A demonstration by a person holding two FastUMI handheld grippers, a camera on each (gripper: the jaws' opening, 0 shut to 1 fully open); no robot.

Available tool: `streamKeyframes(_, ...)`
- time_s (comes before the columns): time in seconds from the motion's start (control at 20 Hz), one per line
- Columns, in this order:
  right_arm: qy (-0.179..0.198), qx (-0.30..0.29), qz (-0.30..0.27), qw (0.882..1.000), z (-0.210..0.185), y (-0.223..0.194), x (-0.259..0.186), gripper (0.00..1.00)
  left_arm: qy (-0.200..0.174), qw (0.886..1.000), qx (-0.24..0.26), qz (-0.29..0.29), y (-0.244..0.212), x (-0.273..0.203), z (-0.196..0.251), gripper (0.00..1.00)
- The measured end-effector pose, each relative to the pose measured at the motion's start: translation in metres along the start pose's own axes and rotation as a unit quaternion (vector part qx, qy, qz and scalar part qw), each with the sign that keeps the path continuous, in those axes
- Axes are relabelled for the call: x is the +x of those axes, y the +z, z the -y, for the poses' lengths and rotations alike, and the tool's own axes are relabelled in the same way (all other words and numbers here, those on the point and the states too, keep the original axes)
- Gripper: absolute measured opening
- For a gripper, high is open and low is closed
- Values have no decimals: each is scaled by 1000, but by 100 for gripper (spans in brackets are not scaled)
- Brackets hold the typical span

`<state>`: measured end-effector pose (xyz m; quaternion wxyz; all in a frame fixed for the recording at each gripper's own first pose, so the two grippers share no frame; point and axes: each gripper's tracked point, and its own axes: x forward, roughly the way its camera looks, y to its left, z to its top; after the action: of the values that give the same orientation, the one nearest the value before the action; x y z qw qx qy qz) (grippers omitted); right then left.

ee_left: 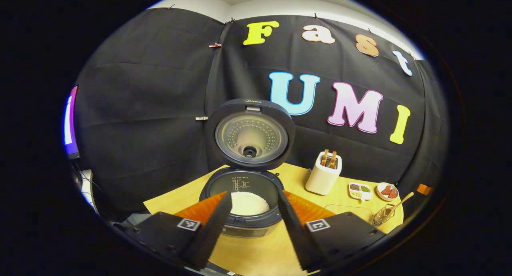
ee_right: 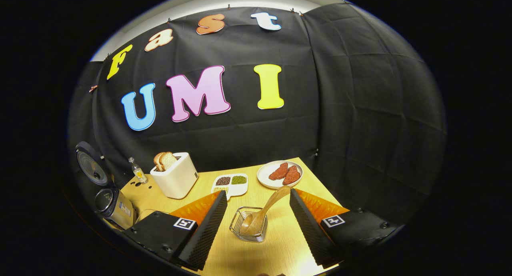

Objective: Close the left gripper, press the button to open the rice cooker; take a wooden spoon from the chopstick holder with the right hand, scoop a spoonful of rice and pour it into the rice cooker, then put the wooden spoon back into the chopstick holder.

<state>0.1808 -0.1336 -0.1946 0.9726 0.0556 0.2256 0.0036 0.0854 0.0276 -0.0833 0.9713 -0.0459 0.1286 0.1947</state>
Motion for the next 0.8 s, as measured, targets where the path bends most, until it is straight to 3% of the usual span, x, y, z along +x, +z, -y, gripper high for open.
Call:
streamKeyframes(0.05, -2, 1, -8, 1000, 2, -4, 7, 99, -1, 1000, 6, -6, -6, -4, 5, 94)
streamKeyframes(0.1, -3, 4, -16, 1000, 5, -9, 15, 99, 3, 1000, 12, -9, -9, -11, 7, 99)
streamKeyframes(0.6, -27, 52, -90, 994, 33, -64, 85, 99, -1, 998, 46, -53, -50, -29, 55, 95)
streamKeyframes(0.8, -18, 89, -109, 990, 31, -76, 108, 98, -2, 997, 32, -69, -65, -26, 68, 95)
